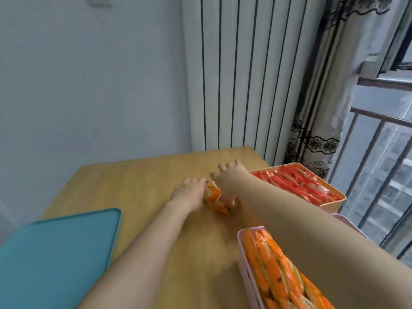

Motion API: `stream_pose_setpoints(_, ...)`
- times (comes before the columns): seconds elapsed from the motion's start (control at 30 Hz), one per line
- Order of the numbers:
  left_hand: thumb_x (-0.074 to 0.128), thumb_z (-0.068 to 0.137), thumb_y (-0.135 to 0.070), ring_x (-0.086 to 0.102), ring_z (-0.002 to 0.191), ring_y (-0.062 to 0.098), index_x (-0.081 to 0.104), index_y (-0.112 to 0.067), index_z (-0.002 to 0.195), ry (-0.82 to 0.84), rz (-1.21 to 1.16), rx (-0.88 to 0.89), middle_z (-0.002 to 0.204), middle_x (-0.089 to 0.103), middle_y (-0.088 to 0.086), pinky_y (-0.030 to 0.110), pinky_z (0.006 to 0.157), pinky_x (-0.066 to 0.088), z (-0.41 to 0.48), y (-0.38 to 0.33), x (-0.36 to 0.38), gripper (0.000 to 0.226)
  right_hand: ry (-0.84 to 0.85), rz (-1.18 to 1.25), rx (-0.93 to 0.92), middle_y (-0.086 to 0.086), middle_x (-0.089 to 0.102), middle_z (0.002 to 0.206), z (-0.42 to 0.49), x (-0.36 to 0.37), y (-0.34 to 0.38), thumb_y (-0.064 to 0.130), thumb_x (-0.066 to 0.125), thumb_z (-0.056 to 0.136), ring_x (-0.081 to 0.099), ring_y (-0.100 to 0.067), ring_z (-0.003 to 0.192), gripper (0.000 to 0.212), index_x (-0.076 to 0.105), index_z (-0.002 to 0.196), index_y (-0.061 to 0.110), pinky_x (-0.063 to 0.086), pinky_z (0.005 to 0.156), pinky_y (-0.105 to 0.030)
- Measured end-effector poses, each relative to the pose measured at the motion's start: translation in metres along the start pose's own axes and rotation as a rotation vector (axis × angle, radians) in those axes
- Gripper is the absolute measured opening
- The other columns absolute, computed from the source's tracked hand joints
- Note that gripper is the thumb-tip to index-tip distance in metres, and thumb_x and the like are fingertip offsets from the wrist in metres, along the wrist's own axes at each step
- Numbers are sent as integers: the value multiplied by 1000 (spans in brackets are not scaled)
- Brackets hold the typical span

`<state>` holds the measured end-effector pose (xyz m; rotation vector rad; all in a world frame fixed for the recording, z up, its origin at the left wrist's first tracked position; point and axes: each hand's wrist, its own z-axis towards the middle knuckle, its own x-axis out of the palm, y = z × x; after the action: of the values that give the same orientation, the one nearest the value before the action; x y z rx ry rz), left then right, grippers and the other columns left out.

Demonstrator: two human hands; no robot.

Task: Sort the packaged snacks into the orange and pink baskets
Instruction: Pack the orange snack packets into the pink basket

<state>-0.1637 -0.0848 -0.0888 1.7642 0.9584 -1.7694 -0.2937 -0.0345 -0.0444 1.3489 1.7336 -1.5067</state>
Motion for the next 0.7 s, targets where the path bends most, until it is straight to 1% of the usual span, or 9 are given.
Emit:
stream_pose_setpoints(0.1,62,89,-20,31,146,30,26,-28,156,148,20,4,158,38,1,48,117,33,32,10,11,77,116,-46,36,-18,3,170,29,3,4,44,74,87,9,-41,156,109,-1,164,23,3,124,-63)
stream_pose_setpoints(0.23,50,90,-44,38,139,34,38,-43,148,105,21,34,150,47,-1,48,112,38,44,18,16,59,211,-54,19,-8,17,170,46,2,14,45,58,98,13,-37,156,87,6,164,23,4,123,-64)
stream_pose_setpoints(0.27,46,90,-48,39,138,35,42,-46,144,94,28,24,147,48,0,47,110,39,43,22,16,55,211,-41,2,-8,20,169,47,1,18,42,57,99,16,-37,155,82,11,164,23,9,123,-62)
stream_pose_setpoints(0.33,49,84,-54,44,135,34,51,-50,134,134,13,-32,141,53,3,45,108,43,39,31,13,51,176,0,-40,-12,26,165,48,-1,24,34,67,94,29,-38,150,84,18,162,23,30,117,-55)
stream_pose_setpoints(0.4,60,65,-57,57,123,29,62,-42,113,179,-17,-107,128,64,1,38,98,50,32,43,10,50,141,77,-80,-19,24,160,48,-1,30,20,77,84,47,-40,138,97,19,160,26,48,97,-46)
stream_pose_setpoints(0.47,71,59,-54,65,104,24,59,-31,93,247,-76,-165,110,70,-1,31,85,54,21,55,7,42,110,176,-131,-22,26,154,45,0,36,11,80,78,59,-44,121,98,23,156,27,50,79,-41)
stream_pose_setpoints(0.5,75,61,-50,67,98,23,58,-29,91,282,-133,-185,103,71,-1,29,80,54,15,60,6,41,81,217,-156,-21,30,150,44,0,39,11,81,77,61,-44,116,95,27,153,27,48,74,-40)
stream_pose_setpoints(0.6,78,66,-42,69,85,19,59,-25,91,331,-361,-196,91,70,-2,27,70,53,-11,71,4,35,16,335,-206,-15,39,137,36,2,46,24,84,75,62,-42,110,87,34,146,29,48,77,-40)
stream_pose_setpoints(0.7,73,87,-28,61,68,13,59,-22,88,293,-656,-210,78,63,-2,26,60,51,-46,66,-7,15,-61,482,-233,-10,42,131,12,-9,44,25,82,75,59,-36,105,76,40,138,23,51,83,-40)
